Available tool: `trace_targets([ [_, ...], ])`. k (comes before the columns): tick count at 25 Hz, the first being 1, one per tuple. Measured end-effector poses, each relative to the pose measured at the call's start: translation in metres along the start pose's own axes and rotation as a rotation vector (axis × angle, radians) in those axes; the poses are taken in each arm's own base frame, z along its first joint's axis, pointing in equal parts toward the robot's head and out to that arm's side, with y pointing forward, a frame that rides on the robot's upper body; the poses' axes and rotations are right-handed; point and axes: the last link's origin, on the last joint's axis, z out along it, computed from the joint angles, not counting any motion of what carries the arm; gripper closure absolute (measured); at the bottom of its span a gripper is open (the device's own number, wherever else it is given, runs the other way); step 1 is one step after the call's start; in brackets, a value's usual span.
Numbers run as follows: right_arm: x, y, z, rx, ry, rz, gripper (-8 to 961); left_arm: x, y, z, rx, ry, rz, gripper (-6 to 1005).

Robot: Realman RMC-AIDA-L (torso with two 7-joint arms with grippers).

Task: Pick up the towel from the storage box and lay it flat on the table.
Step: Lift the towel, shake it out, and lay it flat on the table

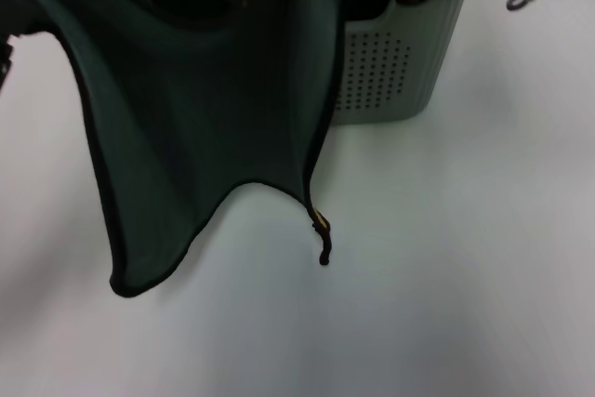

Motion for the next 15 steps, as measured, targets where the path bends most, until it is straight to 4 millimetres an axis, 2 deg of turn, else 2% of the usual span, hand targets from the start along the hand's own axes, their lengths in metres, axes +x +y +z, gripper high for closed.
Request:
trace_targets([
  [5,0.009,0.01,-0.004,-0.051,0.052,0.038,951,0.002,0.002,0.001,-0.049,-0.063,-0.074,980],
  [8,0.013,0.023,-0.013,-0.071,0.073,0.055,951,0.005,0.007,-0.004,-0.065,-0.098,-0.112,980],
  [10,0.015,0.035,-0.02,-0.082,0.074,0.057,951,0.009,0.016,-0.007,-0.087,-0.125,-0.122,980],
  [15,0.018,0.08,-0.043,-0.166,0.039,0.064,950,0.018,0.047,-0.02,-0.112,-0.187,-0.124,980],
])
